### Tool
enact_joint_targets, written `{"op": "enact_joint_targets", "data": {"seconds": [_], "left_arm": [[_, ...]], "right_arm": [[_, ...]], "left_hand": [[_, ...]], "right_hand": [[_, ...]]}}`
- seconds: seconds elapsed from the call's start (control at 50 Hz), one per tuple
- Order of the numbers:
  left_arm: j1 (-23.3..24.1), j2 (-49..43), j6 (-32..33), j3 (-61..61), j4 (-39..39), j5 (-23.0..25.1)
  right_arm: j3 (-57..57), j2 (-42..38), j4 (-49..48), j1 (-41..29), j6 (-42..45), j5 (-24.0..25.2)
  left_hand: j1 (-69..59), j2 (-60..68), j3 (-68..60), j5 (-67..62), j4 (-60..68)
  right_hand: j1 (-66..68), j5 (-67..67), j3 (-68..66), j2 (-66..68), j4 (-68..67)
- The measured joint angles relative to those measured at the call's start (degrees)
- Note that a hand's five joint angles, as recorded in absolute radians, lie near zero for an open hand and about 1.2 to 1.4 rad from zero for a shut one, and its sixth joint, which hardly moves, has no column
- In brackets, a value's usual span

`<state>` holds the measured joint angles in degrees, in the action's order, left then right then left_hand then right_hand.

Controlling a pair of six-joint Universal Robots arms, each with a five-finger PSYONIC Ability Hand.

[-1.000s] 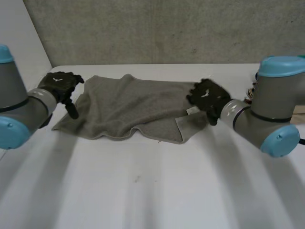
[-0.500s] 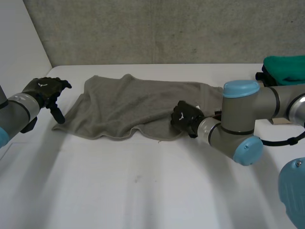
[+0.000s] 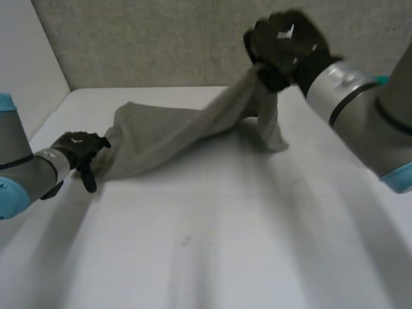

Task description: Fold the laundry.

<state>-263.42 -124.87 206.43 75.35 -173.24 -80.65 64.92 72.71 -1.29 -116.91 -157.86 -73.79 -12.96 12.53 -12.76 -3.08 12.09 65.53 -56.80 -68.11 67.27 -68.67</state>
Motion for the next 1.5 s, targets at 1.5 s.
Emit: {"op": "enact_joint_targets", "data": {"seconds": [1.5], "left_arm": [[16.4, -1.1, -26.1, -4.3, -1.4, -19.5]], "right_arm": [[-12.2, 12.2, 9.3, -7.9, -5.8, -13.2]], "left_hand": [[-54.3, 55.8, -55.1, -53.5, 56.3]], "right_hand": [[0.0, 0.0, 0.0, 0.0, -0.1]]}}
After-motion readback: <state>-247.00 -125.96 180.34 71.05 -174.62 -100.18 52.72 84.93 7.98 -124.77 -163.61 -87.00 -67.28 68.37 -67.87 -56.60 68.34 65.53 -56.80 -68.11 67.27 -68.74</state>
